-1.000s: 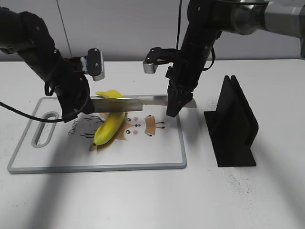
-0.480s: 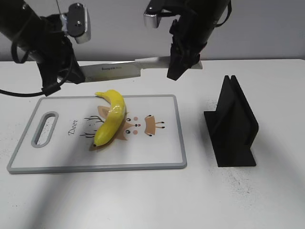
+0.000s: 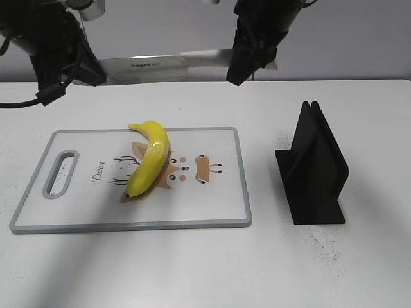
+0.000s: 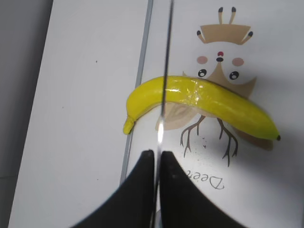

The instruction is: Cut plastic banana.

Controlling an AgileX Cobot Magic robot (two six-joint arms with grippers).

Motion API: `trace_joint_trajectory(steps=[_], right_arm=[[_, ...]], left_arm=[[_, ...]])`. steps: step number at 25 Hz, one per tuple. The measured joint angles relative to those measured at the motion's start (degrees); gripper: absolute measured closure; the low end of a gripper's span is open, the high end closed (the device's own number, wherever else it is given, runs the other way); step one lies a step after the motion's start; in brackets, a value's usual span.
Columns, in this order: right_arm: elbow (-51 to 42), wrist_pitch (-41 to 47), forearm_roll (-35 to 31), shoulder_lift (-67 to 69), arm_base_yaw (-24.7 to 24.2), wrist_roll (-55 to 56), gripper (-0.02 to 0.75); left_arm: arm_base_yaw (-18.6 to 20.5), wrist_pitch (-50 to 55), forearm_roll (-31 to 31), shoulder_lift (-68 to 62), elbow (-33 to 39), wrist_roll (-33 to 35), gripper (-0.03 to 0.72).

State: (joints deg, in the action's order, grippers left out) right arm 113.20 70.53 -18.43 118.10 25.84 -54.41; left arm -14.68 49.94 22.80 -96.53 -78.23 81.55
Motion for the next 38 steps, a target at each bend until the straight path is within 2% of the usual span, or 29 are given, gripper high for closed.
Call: trace_joint_trajectory(steps=[2,4,6,8,10,15,26,29,33,36,38], right_arm=[[0.0,0.0,0.0,0.0,0.0,0.2,0.511],[0.0,0.0,0.1,0.0,-0.1,0.5,0.512],[0.0,0.0,0.4,0.0,-0.1,1.0,0.518],[0.0,0.0,0.6,0.0,-0.1,1.3,0.533],[0.0,0.0,0.7,0.0,-0.2,1.7,0.533],[0.0,-0.3,1.4,0.0,-0.3,3.2,0.577],[0.0,-0.4,2.4,0.0,-0.7,3.7,0.577],[0.0,-0.4,2.4,0.0,-0.7,7.1,0.577],[0.0,-0.3,4.1,-0.2,-0.7,16.5,0.577],[0.0,-0.3,5.9,-1.2,-0.7,25.0,0.577],[-0.1,-0.3,6.6,-2.5,-0.7,29.3,0.577]], left_arm=[[0.2,-0.2,1.2,0.0,0.0,-0.2,0.587],[0.4,-0.1,2.7,0.0,0.0,-0.2,0.453],[0.4,0.1,4.7,0.0,0.0,-0.2,0.253],[0.4,-0.3,7.1,0.0,0.0,-0.8,0.108],[0.4,-1.6,8.9,0.0,0.0,-2.0,0.061],[0.4,-5.4,9.9,0.1,0.0,-5.2,0.040],[0.4,-10.8,12.5,6.5,0.1,-7.5,0.052],[0.5,-12.2,12.5,9.9,0.1,-9.4,0.062],[3.4,-13.2,12.5,15.0,0.1,-18.4,0.070],[8.2,-11.3,11.3,18.5,0.1,-28.4,0.081],[11.7,-8.1,7.6,20.3,0.1,-36.1,0.092]])
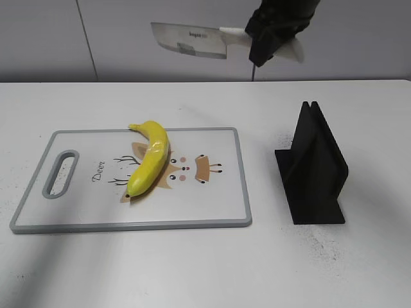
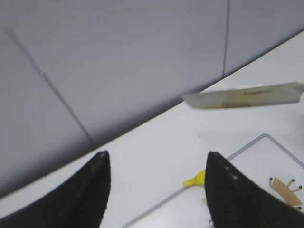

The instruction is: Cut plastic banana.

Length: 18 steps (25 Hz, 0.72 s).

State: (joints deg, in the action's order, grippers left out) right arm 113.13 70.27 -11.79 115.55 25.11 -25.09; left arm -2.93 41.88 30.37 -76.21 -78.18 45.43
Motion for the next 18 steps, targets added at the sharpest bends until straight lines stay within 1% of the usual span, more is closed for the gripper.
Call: trace_joint_trajectory(steps=[2,5,7,9,11,13,16,18], right_arm=[[0.0,0.0,0.4,-1.9,0.0,2.5,0.577],[-0.6,0.1,0.4,-4.9,0.0,9.8,0.577],[-1.9,0.1,0.4,-7.1,0.0,15.3,0.577],[-3.9,0.1,0.4,-9.1,0.0,17.7,0.577],[-6.6,0.1,0.4,-11.1,0.0,19.2,0.577],[-9.6,0.1,0.7,-12.9,0.0,20.1,0.577],[-14.6,0.0,1.2,-16.0,0.0,21.0,0.577],[-18.6,-0.9,1.3,-18.7,0.0,22.0,0.577]], left_arm=[[3.9,4.9,-5.1,1.5,0.0,-9.9,0.098],[9.1,15.1,-14.5,2.3,0.0,-21.7,0.101],[11.7,21.7,-19.4,2.3,0.7,-25.5,0.101],[13.3,25.3,-22.7,2.9,2.3,-28.5,0.101],[13.4,25.6,-23.2,4.4,5.1,-29.6,0.102],[12.4,24.0,-22.3,7.4,8.5,-29.9,0.102],[8.4,20.5,-21.8,13.5,15.3,-29.7,0.103],[5.7,19.9,-21.8,18.3,19.4,-29.4,0.103]])
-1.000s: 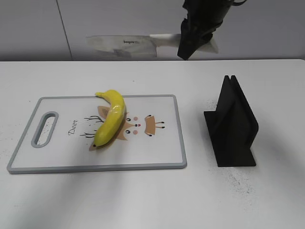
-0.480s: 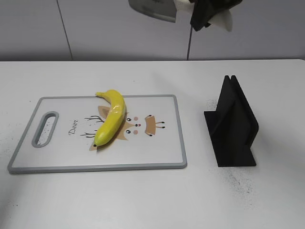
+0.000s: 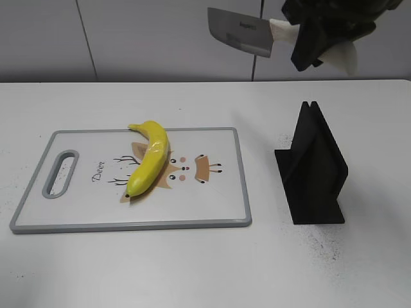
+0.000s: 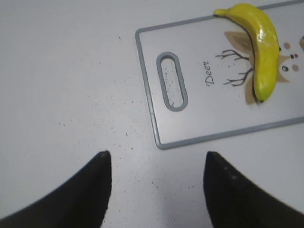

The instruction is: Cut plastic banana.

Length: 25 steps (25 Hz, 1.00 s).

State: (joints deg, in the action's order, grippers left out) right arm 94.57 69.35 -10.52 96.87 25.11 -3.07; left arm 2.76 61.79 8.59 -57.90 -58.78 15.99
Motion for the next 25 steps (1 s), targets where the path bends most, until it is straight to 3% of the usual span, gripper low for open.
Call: trace_joint_trajectory(steps=[12,19,25], right_arm=[[-29.3,-18.2,4.9,-19.4,0.0,10.6,0.577],[-41.0,-23.5,10.0,-29.9,0.0,19.9,0.577],[-47.5,-24.2,10.9,-35.8,0.0,24.1,0.577]], left_arm=[[-1.7,0.9,-0.8,34.9,21.5,0.2,0.103],[-1.7,7.1,-0.9,51.6,27.7,0.2,0.103],[-1.7,4.7,-1.0,57.2,30.1,0.2,0.104]])
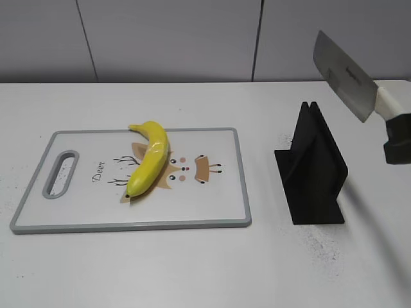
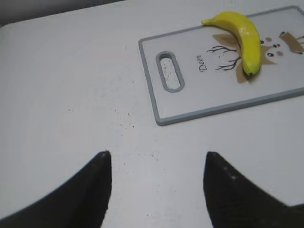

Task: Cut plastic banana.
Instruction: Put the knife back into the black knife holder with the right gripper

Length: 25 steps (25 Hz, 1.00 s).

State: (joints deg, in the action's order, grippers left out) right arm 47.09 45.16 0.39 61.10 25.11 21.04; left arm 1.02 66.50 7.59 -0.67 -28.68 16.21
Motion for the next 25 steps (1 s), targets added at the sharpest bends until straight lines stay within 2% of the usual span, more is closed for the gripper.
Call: trace_joint_trajectory(steps=[6,9,16,25], right_arm=[[-3.3,-0.4,0.0,-1.0,0.0,2.4,0.577],[-3.5,-2.0,0.0,-0.2,0.0,3.0,0.577],[-3.5,-5.9,-0.4,5.8,0.0,3.3,0.577],[-3.5,-8.6,-0.4,13.0,0.0,3.5,0.577]], left_arm=[[0.0,-3.2,-1.0,0.0,1.1,-2.6,0.105],[0.0,-3.2,-2.0,0.0,1.1,-4.3,0.129],[0.0,-3.3,-2.3,0.0,1.2,-4.9,0.170],[0.0,-3.3,-2.4,0.0,1.2,-5.0,0.175]])
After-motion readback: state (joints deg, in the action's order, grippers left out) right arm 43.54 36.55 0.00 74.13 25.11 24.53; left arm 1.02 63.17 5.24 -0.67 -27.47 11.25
